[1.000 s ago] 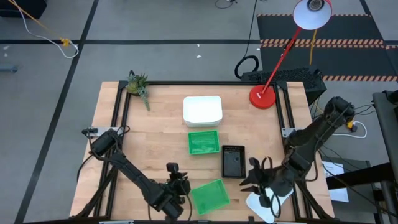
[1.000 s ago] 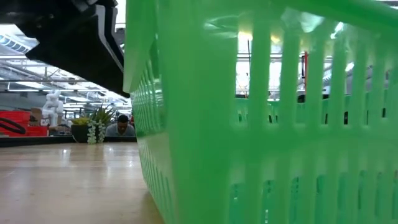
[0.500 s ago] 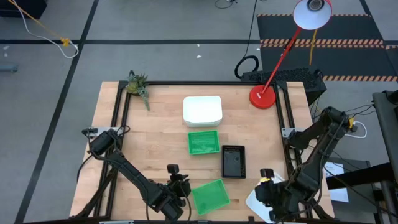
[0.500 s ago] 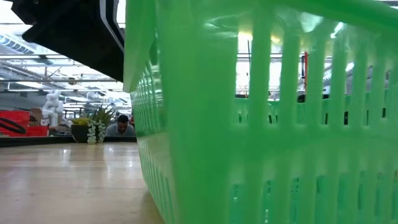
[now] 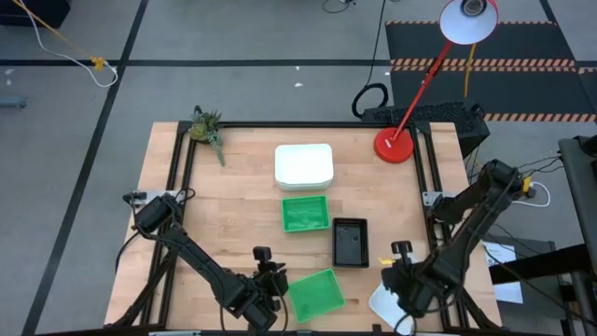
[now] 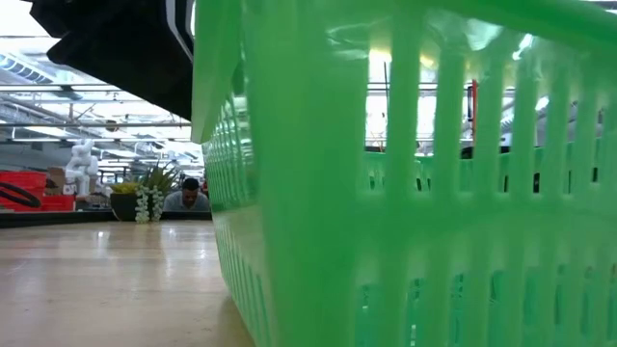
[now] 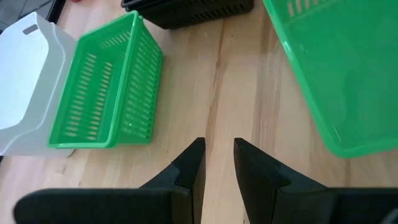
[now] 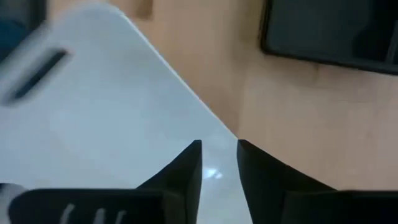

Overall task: Stack baskets by color
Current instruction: Stack the bottom white bin on the top stacked white bins

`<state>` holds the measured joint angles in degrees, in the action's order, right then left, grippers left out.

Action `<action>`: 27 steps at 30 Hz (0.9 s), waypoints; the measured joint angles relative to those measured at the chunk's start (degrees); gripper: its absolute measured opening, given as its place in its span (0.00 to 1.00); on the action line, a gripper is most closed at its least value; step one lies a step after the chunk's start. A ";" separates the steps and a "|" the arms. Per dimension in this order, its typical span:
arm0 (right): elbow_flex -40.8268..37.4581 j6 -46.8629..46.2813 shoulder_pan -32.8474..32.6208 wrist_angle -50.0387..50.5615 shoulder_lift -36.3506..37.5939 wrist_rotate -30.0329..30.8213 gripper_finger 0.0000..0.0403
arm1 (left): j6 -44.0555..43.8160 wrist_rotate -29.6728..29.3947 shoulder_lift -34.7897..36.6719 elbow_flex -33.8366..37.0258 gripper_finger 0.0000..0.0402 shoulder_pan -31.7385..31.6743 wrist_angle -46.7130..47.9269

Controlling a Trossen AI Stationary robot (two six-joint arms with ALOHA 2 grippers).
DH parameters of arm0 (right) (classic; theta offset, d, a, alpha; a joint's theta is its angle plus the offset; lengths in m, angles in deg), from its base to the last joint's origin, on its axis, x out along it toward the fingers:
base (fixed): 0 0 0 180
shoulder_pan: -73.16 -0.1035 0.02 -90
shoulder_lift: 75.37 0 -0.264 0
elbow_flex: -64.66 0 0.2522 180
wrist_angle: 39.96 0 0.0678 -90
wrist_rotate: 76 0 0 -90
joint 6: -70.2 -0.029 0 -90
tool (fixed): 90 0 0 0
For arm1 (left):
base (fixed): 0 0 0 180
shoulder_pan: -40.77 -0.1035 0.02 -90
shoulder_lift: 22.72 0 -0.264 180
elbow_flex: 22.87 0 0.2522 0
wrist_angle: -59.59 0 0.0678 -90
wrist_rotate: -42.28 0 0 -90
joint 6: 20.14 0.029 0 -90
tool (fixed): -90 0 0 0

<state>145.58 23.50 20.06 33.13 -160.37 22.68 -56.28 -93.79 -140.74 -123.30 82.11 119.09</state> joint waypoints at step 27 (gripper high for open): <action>-4.42 17.30 1.18 0.39 0.02 4.75 0.22 | 2.23 0.11 0.00 0.00 0.21 -0.44 -2.84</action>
<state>141.16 40.80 21.23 33.52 -160.34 27.43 -54.05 -93.68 -140.74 -123.30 81.68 116.24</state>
